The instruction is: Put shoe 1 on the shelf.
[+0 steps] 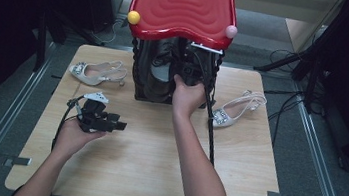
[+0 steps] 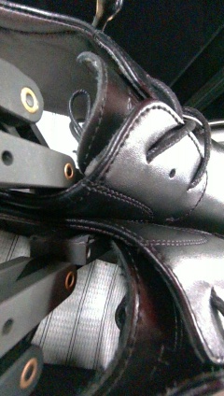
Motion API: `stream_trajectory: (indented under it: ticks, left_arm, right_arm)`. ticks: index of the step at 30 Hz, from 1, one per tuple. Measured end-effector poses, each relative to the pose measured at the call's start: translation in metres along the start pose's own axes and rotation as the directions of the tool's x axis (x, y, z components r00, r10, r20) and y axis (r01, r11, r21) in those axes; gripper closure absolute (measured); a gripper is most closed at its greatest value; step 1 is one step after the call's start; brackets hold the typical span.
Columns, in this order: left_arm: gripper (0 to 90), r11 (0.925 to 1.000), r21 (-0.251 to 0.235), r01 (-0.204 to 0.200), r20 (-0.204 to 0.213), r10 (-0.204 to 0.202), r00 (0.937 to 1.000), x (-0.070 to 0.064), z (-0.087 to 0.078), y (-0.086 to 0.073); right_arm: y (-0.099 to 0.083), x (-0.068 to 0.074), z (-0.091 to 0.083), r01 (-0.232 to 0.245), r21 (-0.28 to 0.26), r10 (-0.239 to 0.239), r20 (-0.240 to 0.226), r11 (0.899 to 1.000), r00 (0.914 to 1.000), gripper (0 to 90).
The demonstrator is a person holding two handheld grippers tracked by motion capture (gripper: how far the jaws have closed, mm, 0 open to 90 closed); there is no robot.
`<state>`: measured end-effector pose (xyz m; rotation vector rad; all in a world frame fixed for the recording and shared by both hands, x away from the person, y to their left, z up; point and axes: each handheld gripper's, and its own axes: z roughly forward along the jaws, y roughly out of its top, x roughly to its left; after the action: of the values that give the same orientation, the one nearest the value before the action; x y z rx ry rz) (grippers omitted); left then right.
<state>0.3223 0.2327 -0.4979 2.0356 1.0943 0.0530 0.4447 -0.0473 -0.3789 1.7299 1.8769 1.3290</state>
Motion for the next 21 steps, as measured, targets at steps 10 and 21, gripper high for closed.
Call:
stream_trajectory:
  ticks: [10, 21]
  left_arm:
    - [46.5, 1.0, -0.009, 0.003, 0.003, -0.003, 1.0, 0.0, 0.0, 0.0]
    - [46.7, 0.9997, -0.022, -0.005, 0.003, 0.005, 1.0, 0.0, -0.002, 0.0]
  right_arm:
    - [-0.006, 0.016, 0.011, 0.015, 0.073, -0.017, 0.025, 0.997, 0.9996, 67.2]
    - [-0.006, 0.012, 0.008, 0.037, 0.081, -0.032, -0.055, 0.996, 0.9979, 54.7]
